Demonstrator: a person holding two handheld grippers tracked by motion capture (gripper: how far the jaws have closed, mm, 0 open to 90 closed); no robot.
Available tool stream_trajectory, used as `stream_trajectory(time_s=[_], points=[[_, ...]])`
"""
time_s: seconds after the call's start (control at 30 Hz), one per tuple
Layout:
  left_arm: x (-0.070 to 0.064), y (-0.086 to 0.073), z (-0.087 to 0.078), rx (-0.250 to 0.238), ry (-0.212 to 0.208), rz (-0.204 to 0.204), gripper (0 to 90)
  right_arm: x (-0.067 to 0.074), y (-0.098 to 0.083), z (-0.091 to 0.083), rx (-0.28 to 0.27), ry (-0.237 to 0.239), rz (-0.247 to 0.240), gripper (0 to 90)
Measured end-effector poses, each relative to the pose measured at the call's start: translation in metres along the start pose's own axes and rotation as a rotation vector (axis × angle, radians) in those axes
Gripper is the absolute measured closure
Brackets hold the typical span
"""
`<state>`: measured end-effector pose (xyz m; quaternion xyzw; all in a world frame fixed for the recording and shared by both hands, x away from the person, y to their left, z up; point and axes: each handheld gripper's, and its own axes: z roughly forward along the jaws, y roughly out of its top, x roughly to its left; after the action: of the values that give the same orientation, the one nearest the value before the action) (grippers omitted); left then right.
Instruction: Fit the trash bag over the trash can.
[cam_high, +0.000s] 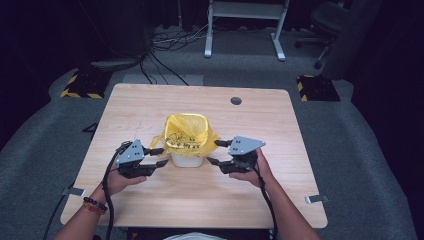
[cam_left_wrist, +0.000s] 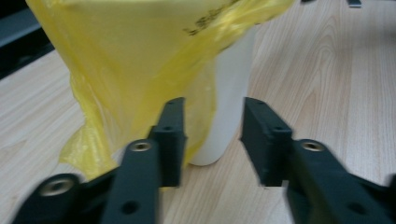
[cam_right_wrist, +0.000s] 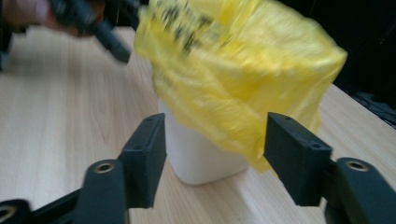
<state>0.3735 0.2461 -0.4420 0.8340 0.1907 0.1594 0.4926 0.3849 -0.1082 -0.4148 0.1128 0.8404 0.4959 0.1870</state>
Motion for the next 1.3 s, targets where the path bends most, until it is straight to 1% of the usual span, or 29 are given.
stream_trajectory(time_s=[0.03,0.07,0.1,0.13,0.2,0.27,0.3,0.33,0.43,0.5,0.53,0.6,0.67,0.73,0.8,0.83,0.87,0.9,0.93,0.97,1.0,1.07,1.1,1.13,1.17,1.2,1.23,1.27,1.3], points=[[0.005,-0.001,0.002,-0.01,-0.01,-0.019,65.8,0.003,-0.001,0.003,0.01,-0.016,-0.014,56.9],[0.009,-0.002,0.003,-0.029,-0.028,-0.034,72.6,0.004,-0.003,0.005,0.011,-0.01,-0.019,64.3],[0.013,-0.003,0.004,-0.038,-0.035,-0.037,78.3,0.004,-0.005,0.008,0.016,-0.001,-0.015,70.1],[0.015,-0.003,0.006,-0.041,-0.033,-0.047,81.6,0.005,-0.007,0.01,0.024,-0.003,-0.017,76.1],[0.018,-0.003,0.01,-0.047,-0.034,-0.057,89.7,0.007,-0.009,0.014,0.045,0.004,-0.024,81.9],[0.02,-0.004,0.012,-0.049,-0.035,-0.058,90.0,0.008,-0.011,0.017,0.058,0.006,-0.027,85.5],[0.021,-0.004,0.017,-0.038,-0.043,-0.064,90.0,0.008,-0.012,0.018,0.062,0.014,-0.027,86.3],[0.021,-0.005,0.019,-0.029,-0.039,-0.056,90.0,0.009,-0.014,0.02,0.068,0.016,-0.028,87.5],[0.017,-0.007,0.023,0.006,-0.053,-0.04,90.0,0.01,-0.02,0.027,0.104,0.023,-0.023,86.8],[0.015,-0.009,0.026,0.039,-0.053,-0.023,90.0,0.01,-0.024,0.029,0.119,0.011,-0.014,84.6],[0.013,-0.009,0.026,0.052,-0.052,-0.012,90.0,0.009,-0.026,0.028,0.117,0.014,-0.004,83.5],[0.01,-0.01,0.023,0.069,-0.055,0.002,90.0,0.006,-0.026,0.022,0.091,0.012,0.02,76.4],[0.009,-0.01,0.014,0.069,-0.027,0.009,90.0,0.004,-0.023,0.012,0.055,0.018,0.048,69.0],[0.009,-0.011,0.002,0.041,-0.016,-0.006,89.8,0.001,-0.017,-0.001,0.008,0.016,0.066,62.8],[0.01,-0.012,-0.008,0.025,0.009,-0.024,77.3,-0.002,-0.011,-0.014,-0.048,0.038,0.092,58.4],[0.01,-0.012,-0.013,0.018,0.018,-0.031,70.1,-0.003,-0.008,-0.02,-0.07,0.039,0.098,55.5],[0.01,-0.013,-0.017,0.011,0.016,-0.036,67.6,-0.004,-0.004,-0.025,-0.091,0.039,0.1,52.0],[0.011,-0.014,-0.021,0.004,0.02,-0.042,65.4,-0.005,0.001,-0.03,-0.109,0.046,0.096,51.7],[0.012,-0.015,-0.025,-0.008,0.031,-0.051,60.5,-0.005,0.006,-0.035,-0.123,0.046,0.089,51.1],[0.013,-0.016,-0.027,-0.02,0.04,-0.07,53.8,-0.005,0.012,-0.038,-0.13,0.035,0.079,50.6],[0.014,-0.016,-0.028,-0.026,0.059,-0.078,50.5,-0.006,0.02,-0.039,-0.132,0.023,0.068,50.4],[0.018,-0.017,-0.026,-0.041,0.092,-0.101,46.5,-0.009,0.037,-0.039,-0.138,0.016,0.057,50.6],[0.02,-0.017,-0.023,-0.047,0.097,-0.114,44.6,-0.012,0.045,-0.037,-0.143,0.016,0.063,51.2],[0.023,-0.016,-0.019,-0.046,0.106,-0.126,44.3,-0.016,0.054,-0.034,-0.136,0.033,0.067,51.1],[0.027,-0.015,-0.014,-0.034,0.105,-0.132,44.5,-0.021,0.062,-0.029,-0.113,0.055,0.074,51.1],[0.031,-0.015,-0.009,-0.025,0.104,-0.135,44.7,-0.025,0.068,-0.023,-0.092,0.051,0.073,52.1],[0.035,-0.014,-0.003,-0.016,0.106,-0.148,45.2,-0.029,0.074,-0.017,-0.074,0.037,0.077,53.2],[0.04,-0.014,0.003,-0.007,0.088,-0.158,47.1,-0.033,0.079,-0.01,-0.051,0.045,0.097,54.5],[0.04,-0.014,0.003,-0.007,0.088,-0.158,48.4,-0.033,0.079,-0.01,-0.051,0.045,0.097,54.5]])
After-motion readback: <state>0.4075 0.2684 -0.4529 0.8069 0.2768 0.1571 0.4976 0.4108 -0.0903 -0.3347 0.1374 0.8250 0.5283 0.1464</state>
